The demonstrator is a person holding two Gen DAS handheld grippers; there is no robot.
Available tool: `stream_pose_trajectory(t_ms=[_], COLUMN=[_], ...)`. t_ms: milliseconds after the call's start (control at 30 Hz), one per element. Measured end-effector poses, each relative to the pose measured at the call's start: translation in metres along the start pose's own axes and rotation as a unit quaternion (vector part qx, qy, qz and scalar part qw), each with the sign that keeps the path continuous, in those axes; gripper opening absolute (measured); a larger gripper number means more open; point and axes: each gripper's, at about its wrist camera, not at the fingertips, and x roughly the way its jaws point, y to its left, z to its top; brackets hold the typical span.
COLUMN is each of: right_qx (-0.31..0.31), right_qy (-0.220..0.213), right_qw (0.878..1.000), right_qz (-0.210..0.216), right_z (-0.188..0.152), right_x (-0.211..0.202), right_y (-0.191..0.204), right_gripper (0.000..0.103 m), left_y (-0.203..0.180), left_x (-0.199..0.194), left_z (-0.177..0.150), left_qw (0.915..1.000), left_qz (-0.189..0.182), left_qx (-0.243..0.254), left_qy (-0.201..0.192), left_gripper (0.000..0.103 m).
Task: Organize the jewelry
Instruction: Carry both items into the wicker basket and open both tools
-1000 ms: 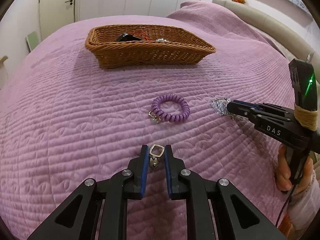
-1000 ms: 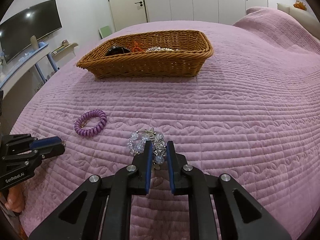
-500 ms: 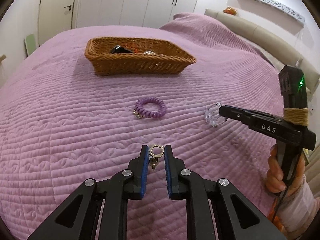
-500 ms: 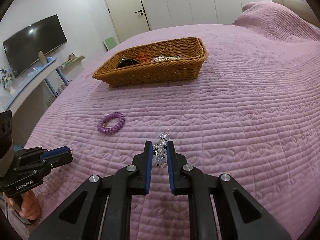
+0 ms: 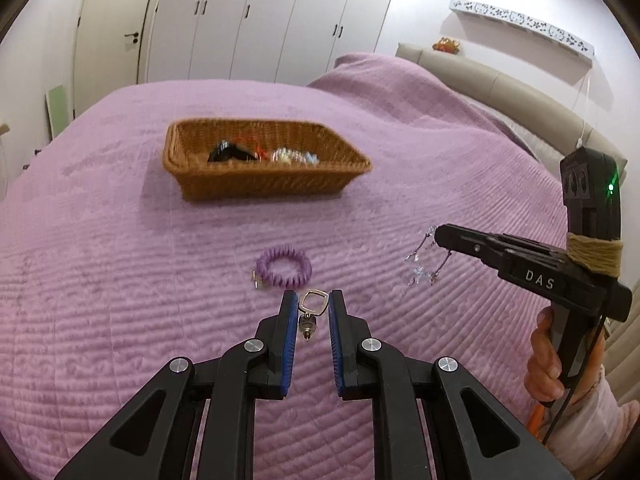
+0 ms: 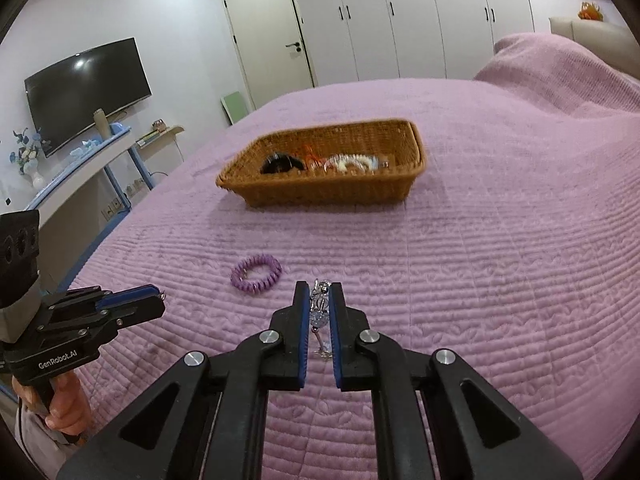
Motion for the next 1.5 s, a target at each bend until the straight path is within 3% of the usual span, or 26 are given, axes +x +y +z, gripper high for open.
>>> stream_pose_trajectory(t_ms=[267, 500, 700, 933, 1133, 1267, 1467, 1500], right_qx=[-0.01, -0.024, -0.013, 0.002, 0.022, 0.051, 0.052, 0.055], right_qy=[-0.025, -0.05, -0.055, -0.03, 0.003, 0.031, 0.042, 0.043], right_qw=[1.0, 0.998, 0.998, 1.0, 0.999, 0.998, 0.997, 0.997], right_qz=[0.002, -0.006, 0.001, 0.009, -0.029, -0.024, -0.045, -0.041], right_z=[0.034, 0.083, 0.132, 0.171, 0.19, 0.198, 0.189, 0.187], right_x=[-0.004, 0.009, 0.053, 0.134, 0.201, 0.233, 0.246, 0.246], right_y=[0.0, 0.002, -0.007, -0.026, -0.039, -0.052, -0.057, -0.057], right_gripper=[0.011, 0.011, 0.011, 0.011, 0.011, 0.011, 0.013, 0.02], left_y=[0.002, 0.023, 0.06, 0.092, 0.107, 0.11, 0.113, 0.113], left_x=[-0.004, 0.015, 0.062, 0.134, 0.19, 0.208, 0.221, 0.22], left_z=[0.039, 0.095, 0.152, 0.184, 0.193, 0.191, 0.187, 0.186], left_qw=[0.9994, 0.9983, 0.9975, 0.9975, 0.9975, 0.9974, 0.9967, 0.9967], left_qz=[0.003, 0.003, 0.008, 0.032, 0.048, 0.056, 0.054, 0.05], left_qx=[0.012, -0.001, -0.031, -0.046, -0.052, -0.046, -0.057, -0.058], left_qy=[-0.032, -0.058, -0.062, -0.043, -0.009, 0.006, 0.023, 0.024], left_gripper=[0.015, 0.015, 0.015, 0.015, 0.015, 0.015, 0.016, 0.016])
